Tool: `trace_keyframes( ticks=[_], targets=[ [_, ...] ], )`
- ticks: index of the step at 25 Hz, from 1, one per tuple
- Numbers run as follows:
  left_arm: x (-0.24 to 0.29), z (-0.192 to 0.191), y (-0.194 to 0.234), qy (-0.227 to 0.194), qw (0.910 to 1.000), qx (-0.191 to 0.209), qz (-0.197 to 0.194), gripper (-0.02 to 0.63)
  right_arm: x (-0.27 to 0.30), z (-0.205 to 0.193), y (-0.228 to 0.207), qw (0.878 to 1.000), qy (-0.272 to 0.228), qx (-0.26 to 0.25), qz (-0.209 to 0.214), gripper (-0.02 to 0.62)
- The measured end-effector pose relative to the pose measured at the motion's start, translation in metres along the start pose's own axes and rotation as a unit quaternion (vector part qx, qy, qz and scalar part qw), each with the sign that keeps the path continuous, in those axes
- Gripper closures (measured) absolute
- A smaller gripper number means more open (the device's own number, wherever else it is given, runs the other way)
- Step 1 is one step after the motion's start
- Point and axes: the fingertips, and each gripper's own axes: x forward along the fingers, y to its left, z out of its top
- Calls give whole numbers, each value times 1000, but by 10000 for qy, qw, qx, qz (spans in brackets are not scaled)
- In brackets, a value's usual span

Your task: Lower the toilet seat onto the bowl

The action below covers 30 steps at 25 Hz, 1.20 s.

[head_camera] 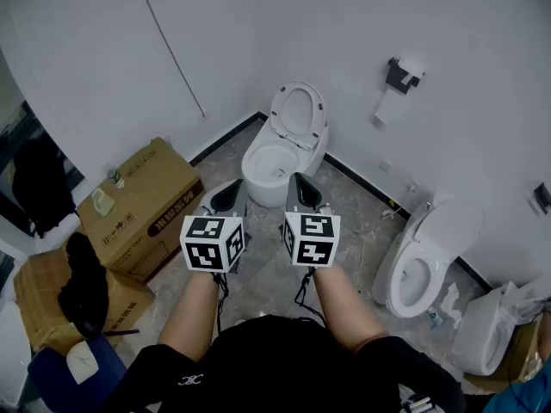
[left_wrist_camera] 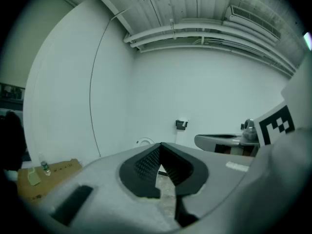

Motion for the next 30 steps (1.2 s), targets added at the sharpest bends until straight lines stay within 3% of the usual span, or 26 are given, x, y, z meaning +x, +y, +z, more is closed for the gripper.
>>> trace_keyframes(
  ticks=[9, 23, 30],
  targets=[
    [20, -9, -15, 117, 9999, -113, 30, 598, 1, -2, -21, 9998, -131, 142, 102, 588],
    [54, -16, -78, 95, 9998, -197, 9, 598, -13, -10, -75, 9994, -124, 33, 308, 586],
    [67, -29, -81, 177, 9997, -185, 38, 597, -7, -22, -88, 9996, -63, -2, 261, 586]
  ],
)
